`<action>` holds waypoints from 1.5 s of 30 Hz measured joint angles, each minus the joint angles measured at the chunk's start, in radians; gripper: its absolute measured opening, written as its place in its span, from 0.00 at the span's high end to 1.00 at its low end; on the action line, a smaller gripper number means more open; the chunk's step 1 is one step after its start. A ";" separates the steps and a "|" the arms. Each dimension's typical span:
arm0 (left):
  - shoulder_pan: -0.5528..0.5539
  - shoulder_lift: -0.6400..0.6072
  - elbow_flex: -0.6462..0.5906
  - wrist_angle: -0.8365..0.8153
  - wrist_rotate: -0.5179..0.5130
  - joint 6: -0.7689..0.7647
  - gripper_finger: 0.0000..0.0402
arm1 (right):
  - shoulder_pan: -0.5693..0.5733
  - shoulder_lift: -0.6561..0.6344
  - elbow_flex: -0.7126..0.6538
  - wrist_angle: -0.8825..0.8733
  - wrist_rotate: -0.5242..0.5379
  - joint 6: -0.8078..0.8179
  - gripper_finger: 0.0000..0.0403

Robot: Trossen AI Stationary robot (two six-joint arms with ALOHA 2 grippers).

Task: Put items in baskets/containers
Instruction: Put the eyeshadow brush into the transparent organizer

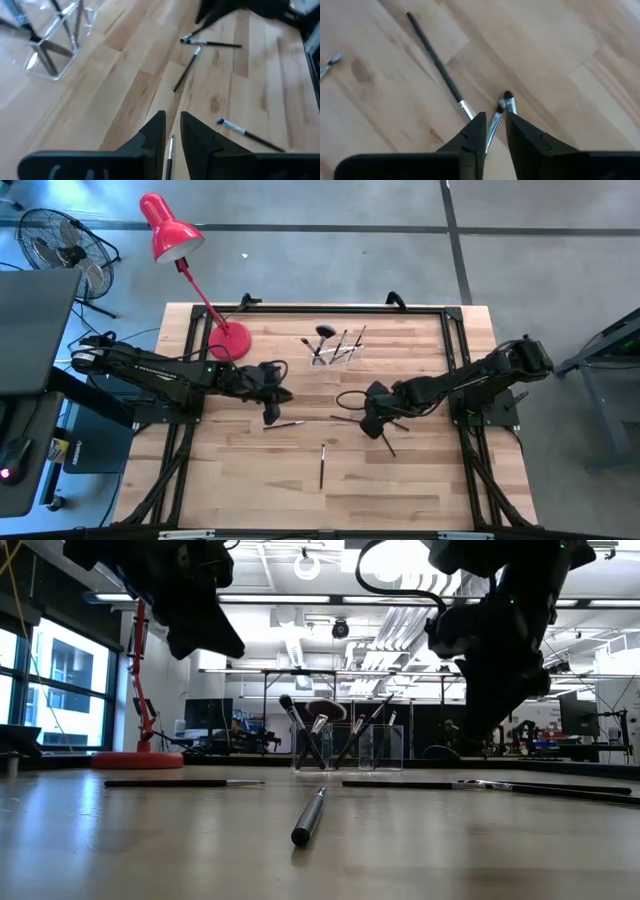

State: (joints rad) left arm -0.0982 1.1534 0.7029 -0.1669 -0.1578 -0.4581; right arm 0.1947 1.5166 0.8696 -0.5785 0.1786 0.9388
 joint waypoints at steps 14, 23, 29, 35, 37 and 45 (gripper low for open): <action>0.000 0.009 0.000 0.000 -0.002 -0.051 0.86 | 0.002 0.015 0.000 0.014 -0.105 0.024 0.82; 0.000 0.009 0.000 -0.002 -0.002 -0.071 0.86 | 0.002 0.071 0.000 0.014 -0.043 -0.031 0.82; 0.000 0.009 0.000 -0.015 -0.001 -0.074 0.86 | 0.001 0.072 0.000 0.014 -0.090 0.003 0.82; 0.000 0.009 0.000 -0.015 -0.001 -0.080 0.86 | 0.002 0.076 0.000 0.011 -0.104 0.031 0.82; 0.000 0.009 0.000 -0.015 -0.001 -0.085 0.86 | 0.002 0.076 0.000 0.010 -0.104 0.032 0.82; 0.000 0.009 0.000 -0.015 -0.001 -0.090 0.86 | 0.013 0.141 0.000 0.011 -0.160 0.055 0.82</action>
State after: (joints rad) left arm -0.0982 1.1622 0.7029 -0.1821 -0.1589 -0.5481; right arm 0.2081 1.6578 0.8696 -0.5676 0.0184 0.9943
